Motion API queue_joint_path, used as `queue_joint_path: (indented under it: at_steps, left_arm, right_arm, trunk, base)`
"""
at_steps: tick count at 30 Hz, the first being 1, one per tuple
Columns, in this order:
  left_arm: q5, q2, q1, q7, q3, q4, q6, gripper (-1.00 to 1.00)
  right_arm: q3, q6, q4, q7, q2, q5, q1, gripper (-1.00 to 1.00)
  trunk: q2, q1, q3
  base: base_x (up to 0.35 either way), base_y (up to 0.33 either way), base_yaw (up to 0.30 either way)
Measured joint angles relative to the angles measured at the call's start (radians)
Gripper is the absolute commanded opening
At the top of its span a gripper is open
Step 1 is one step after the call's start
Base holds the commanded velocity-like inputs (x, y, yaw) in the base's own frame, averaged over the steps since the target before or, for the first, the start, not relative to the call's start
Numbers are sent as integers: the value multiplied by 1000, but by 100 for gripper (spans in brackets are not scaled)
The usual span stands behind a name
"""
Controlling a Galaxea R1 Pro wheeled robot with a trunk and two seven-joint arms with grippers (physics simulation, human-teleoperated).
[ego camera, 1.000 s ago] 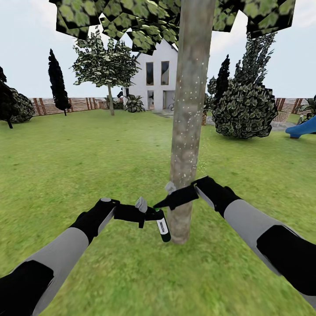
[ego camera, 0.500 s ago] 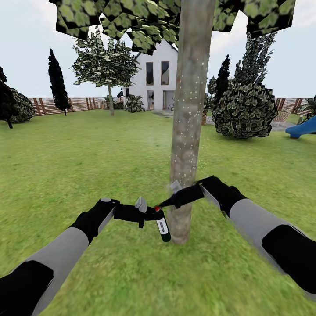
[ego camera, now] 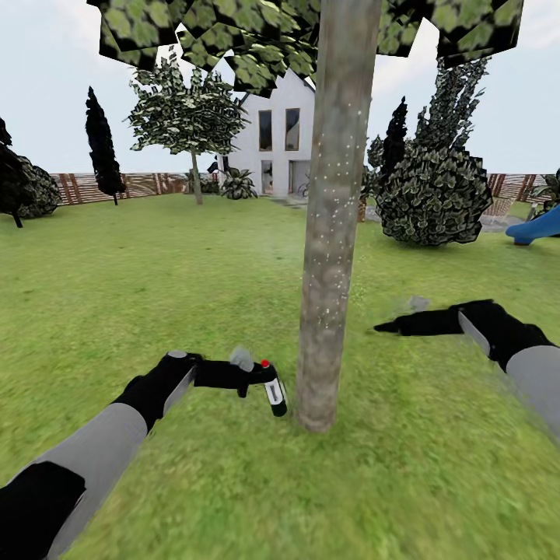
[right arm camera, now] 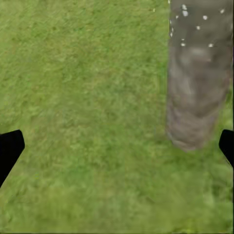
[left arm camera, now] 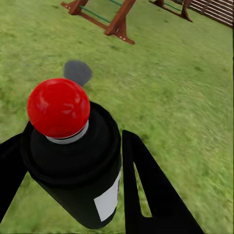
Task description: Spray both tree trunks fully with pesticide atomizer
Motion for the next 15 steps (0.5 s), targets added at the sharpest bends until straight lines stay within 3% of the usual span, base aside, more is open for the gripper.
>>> queue_joint_path:
  at_steps: [1, 2, 3, 4, 6, 7, 8, 9, 10, 11, 13, 14, 15]
  left_arm:
    - [0, 23, 0, 48, 8, 3, -1, -100]
    - [0, 38, 0, 88, 15, 4, -1, -100]
    - [1, 44, 0, 125, 18, 6, -1, -100]
    - [0, 49, 0, 203, 21, 21, -2, -100]
    - [1, 54, 0, 320, 21, 80, -10, -100]
    - [3, 54, 0, 355, 22, 124, -41, -100]
    - [11, 55, 0, 418, 22, 204, -139, -100]
    - [33, 55, 0, 457, 22, 250, -182, -100]
    - [162, 54, -1, 531, 40, 378, -351, -100]
    - [184, 59, 1, 549, 15, 497, -473, -100]
    - [201, 63, 38, 557, 19, 522, -552, -100]
    - [201, 64, 62, 560, 16, 525, -601, -100]
    - [202, 64, 84, 576, 17, 527, -622, -100]
  right_arm:
    - [-54, -11, 66, -158, -46, 2, 1, 100]
    - [-68, -35, 120, -268, -77, 4, 2, 100]
    - [-73, -58, 162, -328, -80, 1, 4, 100]
    - [-74, -113, 235, -385, -87, 3, 13, 100]
    - [-75, -238, 399, -430, -91, 1, 53, 100]
    - [-75, -278, 433, -438, -92, 0, 100, 100]
    - [-78, -306, 455, -443, -91, -2, 175, 100]
    - [-77, -319, 461, -444, -90, -2, 215, 100]
    - [-85, -386, 468, -445, -86, -8, 282, 100]
    - [-78, -410, 472, -446, -81, -5, 386, 100]
    - [-81, -458, 471, -447, -58, -9, 482, 100]
    - [-80, -534, 472, -460, -35, -9, 556, 100]
    - [-79, -570, 473, -514, -6, -8, 603, 100]
  trunk:
    - [0, 0, 0]
    - [0, 0, 0]
    - [0, 0, 0]
    - [0, 0, 0]
    - [0, 0, 0]
    - [0, 0, 0]
    - [0, 0, 0]
    - [1, 0, 0]
    - [-1, 0, 1]
    - [0, 0, -1]
    - [0, 0, 0]
    - [0, 0, -1]
    - [0, 0, -1]
  base:
    - [0, 0, 0]
    - [0, 0, 0]
    - [0, 0, 0]
    - [0, 0, 0]
    - [0, 0, 0]
    - [0, 0, 0]
    - [0, 0, 0]
    - [0, 0, 0]
    - [0, 0, 0]
    - [0, 0, 0]
    - [0, 0, 0]
    - [0, 0, 0]
    - [0, 0, 0]
